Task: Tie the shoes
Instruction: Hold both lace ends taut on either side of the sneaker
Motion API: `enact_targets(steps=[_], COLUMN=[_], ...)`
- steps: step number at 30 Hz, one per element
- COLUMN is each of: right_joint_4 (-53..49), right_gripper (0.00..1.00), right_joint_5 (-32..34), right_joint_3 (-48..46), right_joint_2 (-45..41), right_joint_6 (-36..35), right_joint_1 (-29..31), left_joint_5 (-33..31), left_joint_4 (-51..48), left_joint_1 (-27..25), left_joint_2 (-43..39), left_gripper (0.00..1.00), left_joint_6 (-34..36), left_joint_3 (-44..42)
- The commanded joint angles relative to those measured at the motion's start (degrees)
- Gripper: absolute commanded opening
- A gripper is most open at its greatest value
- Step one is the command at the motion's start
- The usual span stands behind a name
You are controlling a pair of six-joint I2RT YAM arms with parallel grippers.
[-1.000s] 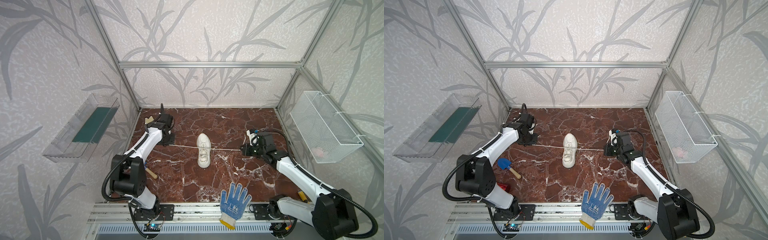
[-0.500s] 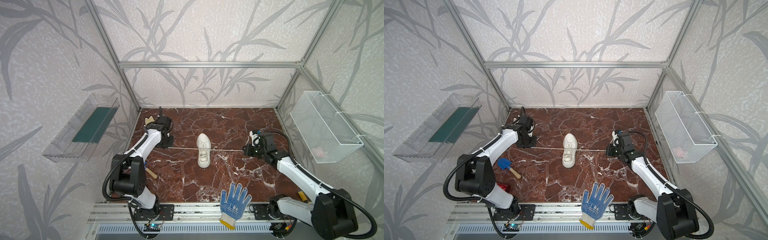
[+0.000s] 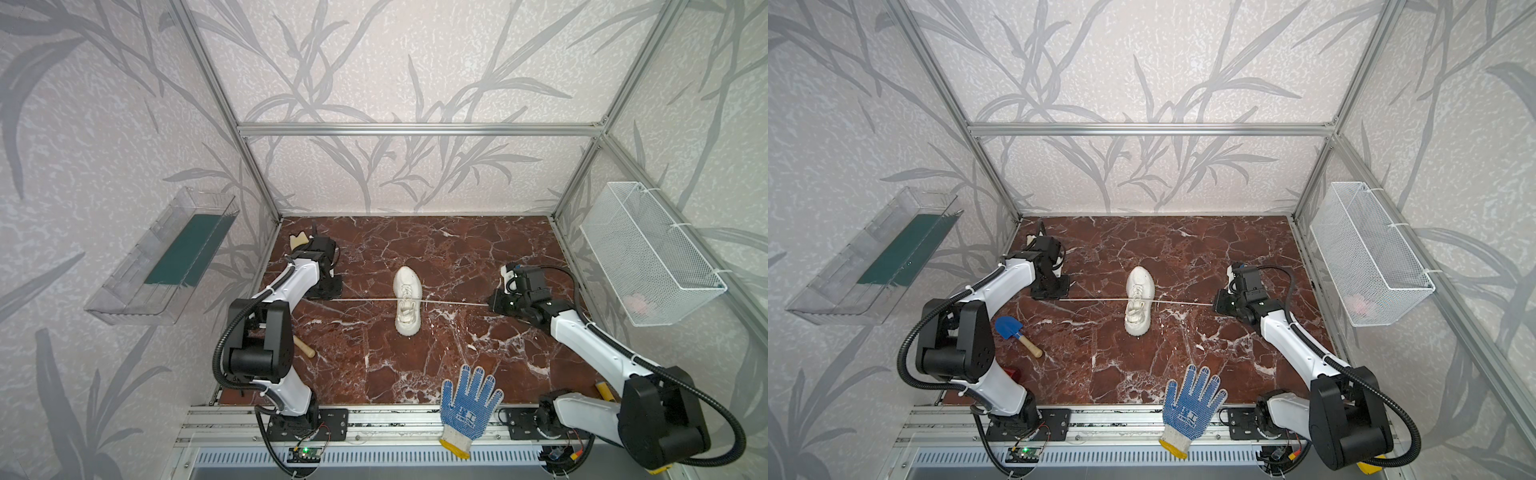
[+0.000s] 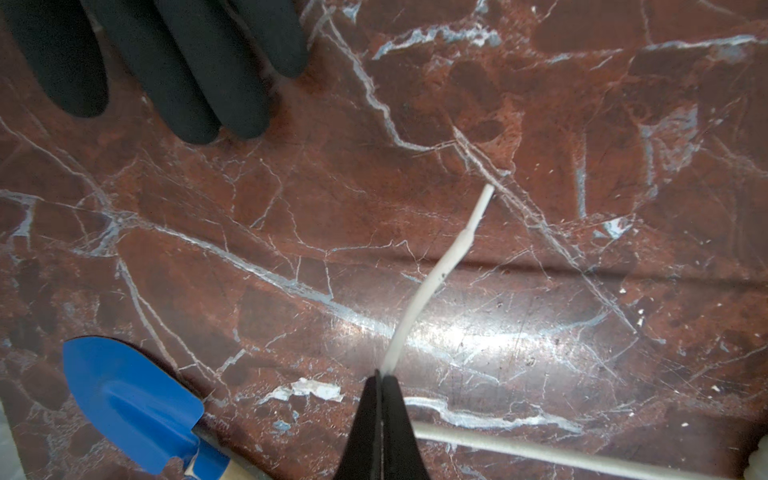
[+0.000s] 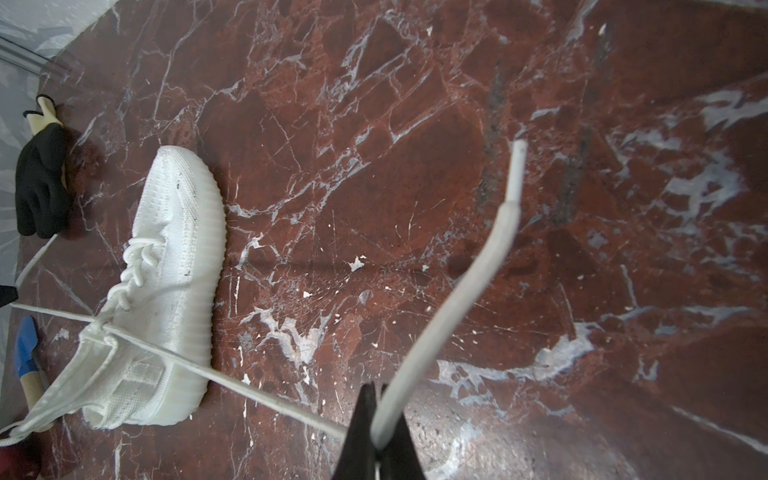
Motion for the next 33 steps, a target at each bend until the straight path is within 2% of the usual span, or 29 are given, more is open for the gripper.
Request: enact_targets(steps=[1, 13, 24, 33], right_joint_4=[-2.2, -2.2, -5.1, -4.6], right_gripper=[0.0, 0.0, 0.0, 0.0], right_joint_5=[3.4, 2.8, 6.1, 6.3], right_joint_3=[-0.3, -0.5, 1.7, 2.1], right_joint_2=[1.3, 2.7, 5.6, 7.2], right_joint_6=[0.4, 0.0, 0.4, -0.2], right_joint_1=[-1.2, -2.6, -3.2, -3.2], left_joint_5=[-0.6, -1.1, -0.7, -2.3], left_joint_4=[0.7, -1.1, 0.1, 0.6], left_joint_1=[1.2, 3.6, 4.2, 5.1], left_joint_2=[1.0, 3.1, 4.3, 4.4], left_gripper=[0.0, 0.0, 0.0, 0.0], left_joint_6=[-0.7, 1.3, 1.8, 2.4], left_joint_3=[-0.1, 5.5, 4.5, 4.5])
